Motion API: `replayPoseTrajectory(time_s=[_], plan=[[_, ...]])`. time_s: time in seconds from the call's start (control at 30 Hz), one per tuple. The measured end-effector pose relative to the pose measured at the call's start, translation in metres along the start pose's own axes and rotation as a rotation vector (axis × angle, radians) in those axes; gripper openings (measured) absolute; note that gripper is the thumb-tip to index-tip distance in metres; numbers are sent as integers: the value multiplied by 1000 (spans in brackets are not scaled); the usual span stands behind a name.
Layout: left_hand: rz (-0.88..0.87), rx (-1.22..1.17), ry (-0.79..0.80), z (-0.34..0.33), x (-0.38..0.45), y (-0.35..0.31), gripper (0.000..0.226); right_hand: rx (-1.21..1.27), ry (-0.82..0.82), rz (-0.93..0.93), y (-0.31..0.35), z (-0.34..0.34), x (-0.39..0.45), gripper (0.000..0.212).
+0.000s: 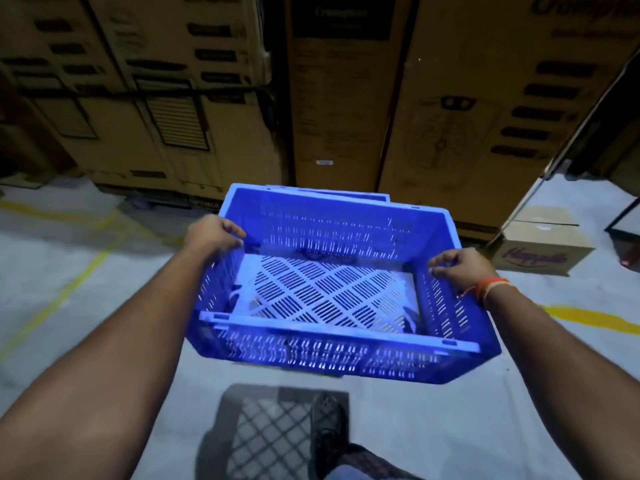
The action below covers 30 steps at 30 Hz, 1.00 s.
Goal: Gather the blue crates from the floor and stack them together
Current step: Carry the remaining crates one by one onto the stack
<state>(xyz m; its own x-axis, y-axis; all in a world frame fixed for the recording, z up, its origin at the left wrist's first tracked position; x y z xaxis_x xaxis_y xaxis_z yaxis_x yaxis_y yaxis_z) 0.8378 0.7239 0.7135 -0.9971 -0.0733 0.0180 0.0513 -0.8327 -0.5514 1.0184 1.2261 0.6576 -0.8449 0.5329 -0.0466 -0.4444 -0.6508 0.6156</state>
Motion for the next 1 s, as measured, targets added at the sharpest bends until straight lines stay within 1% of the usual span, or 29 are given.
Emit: replayPoseTrajectory(time_s=[0.2, 0.3, 0.4, 0.53, 0.87, 1.0], plan=[[9, -30, -34, 7, 91, -22, 8, 38, -9, 10, 49, -11, 97, 8], [15, -25, -42, -2, 135, -30, 8, 50, 7, -8, 66, -24, 137, 7], [-7, 7, -14, -17, 174, -38, 9, 20, 24, -22, 75, -37, 176, 7], [-47, -5, 6, -38, 221, -45, 15, -30, 27, -10, 85, -49, 231, 8], [-101, -35, 23, -97, 301, -61, 20, -61, -10, -100, 80, -67, 293, 8], [-100, -45, 54, -119, 325, -65, 16, -93, -19, -122, 82, -66, 315, 10]])
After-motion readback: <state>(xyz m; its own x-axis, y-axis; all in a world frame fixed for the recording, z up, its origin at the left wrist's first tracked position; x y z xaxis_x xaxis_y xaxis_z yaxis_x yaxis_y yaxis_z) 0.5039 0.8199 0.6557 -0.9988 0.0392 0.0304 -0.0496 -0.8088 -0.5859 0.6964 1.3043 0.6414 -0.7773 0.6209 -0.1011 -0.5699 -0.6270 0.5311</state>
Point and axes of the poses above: each hand's wrist, its own x-axis towards the middle knuckle, its own z-axis out of the back of the hand, y = z × x, the point moved 10 cm from there along x, towards the middle knuckle, and after that the axes turned 9 degrees about -y, right-handed, at the moved point
